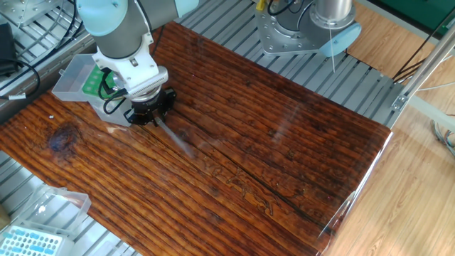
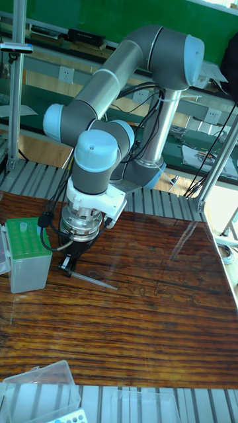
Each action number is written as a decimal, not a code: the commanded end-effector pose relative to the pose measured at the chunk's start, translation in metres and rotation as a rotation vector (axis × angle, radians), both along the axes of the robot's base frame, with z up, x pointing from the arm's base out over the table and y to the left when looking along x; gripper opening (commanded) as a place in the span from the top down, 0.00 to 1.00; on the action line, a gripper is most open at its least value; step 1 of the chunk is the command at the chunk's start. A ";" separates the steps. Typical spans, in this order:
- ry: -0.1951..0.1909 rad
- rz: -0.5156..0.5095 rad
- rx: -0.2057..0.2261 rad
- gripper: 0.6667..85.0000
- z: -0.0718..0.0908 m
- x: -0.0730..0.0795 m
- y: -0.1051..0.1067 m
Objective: Insert a large pipette tip into the holder for large pipette tips
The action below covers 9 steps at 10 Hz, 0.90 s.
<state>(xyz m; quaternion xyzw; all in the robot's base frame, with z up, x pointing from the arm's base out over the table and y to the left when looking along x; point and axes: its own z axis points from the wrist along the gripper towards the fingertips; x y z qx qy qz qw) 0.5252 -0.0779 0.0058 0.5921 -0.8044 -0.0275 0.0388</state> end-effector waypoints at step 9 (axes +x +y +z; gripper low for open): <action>0.037 -0.691 0.118 0.82 0.021 -0.006 0.053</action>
